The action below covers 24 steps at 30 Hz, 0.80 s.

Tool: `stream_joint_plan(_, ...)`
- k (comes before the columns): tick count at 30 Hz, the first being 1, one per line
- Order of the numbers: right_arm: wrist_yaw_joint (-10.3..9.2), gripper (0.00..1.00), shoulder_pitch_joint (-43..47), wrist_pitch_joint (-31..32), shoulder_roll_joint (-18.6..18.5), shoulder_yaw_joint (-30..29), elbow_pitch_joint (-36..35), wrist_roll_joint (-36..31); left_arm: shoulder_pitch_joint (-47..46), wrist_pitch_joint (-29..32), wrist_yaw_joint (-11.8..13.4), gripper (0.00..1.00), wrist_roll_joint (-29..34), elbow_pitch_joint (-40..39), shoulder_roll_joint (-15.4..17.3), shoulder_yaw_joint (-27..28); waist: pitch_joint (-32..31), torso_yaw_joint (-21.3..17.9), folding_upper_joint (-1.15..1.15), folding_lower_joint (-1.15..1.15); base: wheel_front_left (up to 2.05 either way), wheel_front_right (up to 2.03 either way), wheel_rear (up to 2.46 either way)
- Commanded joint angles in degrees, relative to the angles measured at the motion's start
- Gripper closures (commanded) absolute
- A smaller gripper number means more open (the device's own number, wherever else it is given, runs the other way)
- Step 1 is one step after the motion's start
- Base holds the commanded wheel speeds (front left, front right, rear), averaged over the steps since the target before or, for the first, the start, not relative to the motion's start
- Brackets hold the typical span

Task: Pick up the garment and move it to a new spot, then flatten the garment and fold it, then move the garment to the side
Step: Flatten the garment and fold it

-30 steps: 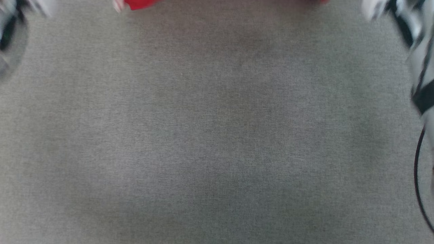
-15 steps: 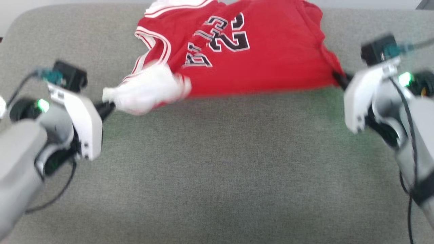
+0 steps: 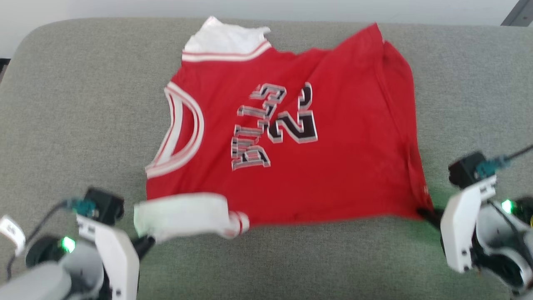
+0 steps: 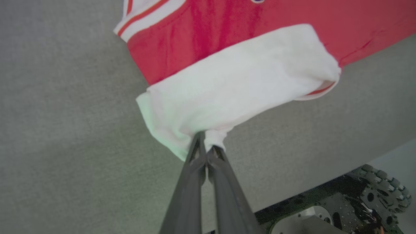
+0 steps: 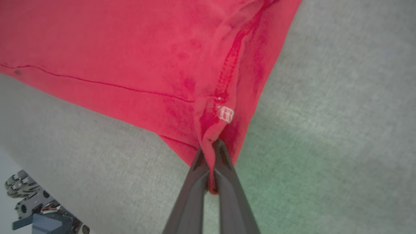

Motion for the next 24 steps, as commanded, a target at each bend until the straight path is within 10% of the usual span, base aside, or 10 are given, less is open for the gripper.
stream_joint_plan(1, -0.1, 1.0, 2.24, 1.41, -0.34, -0.68, -1.73, 0.41, 1.93, -0.51, 0.78, 1.0, -0.67, -0.89, 0.64, -0.34, -0.06, -0.05, 0.0, 0.0, 0.0, 0.0, 0.0)
stream_joint_plan(14, -0.08, 1.0, 18.05, 11.6, 3.17, -9.6, -15.39, 1.27, 10.96, -4.09, 4.13, 1.0, -3.62, -4.71, 2.77, -2.01, -0.83, -0.82, 0.0, 0.0, 0.0, 0.0, 0.0)
stream_joint_plan(24, -0.08, 1.0, 13.97, 11.92, 5.47, -14.35, -22.34, -2.02, 2.87, -3.22, 5.16, 1.0, -0.07, -9.87, 9.22, 3.28, -0.21, -1.48, 0.0, 0.0, 0.0, 0.0, 0.0)
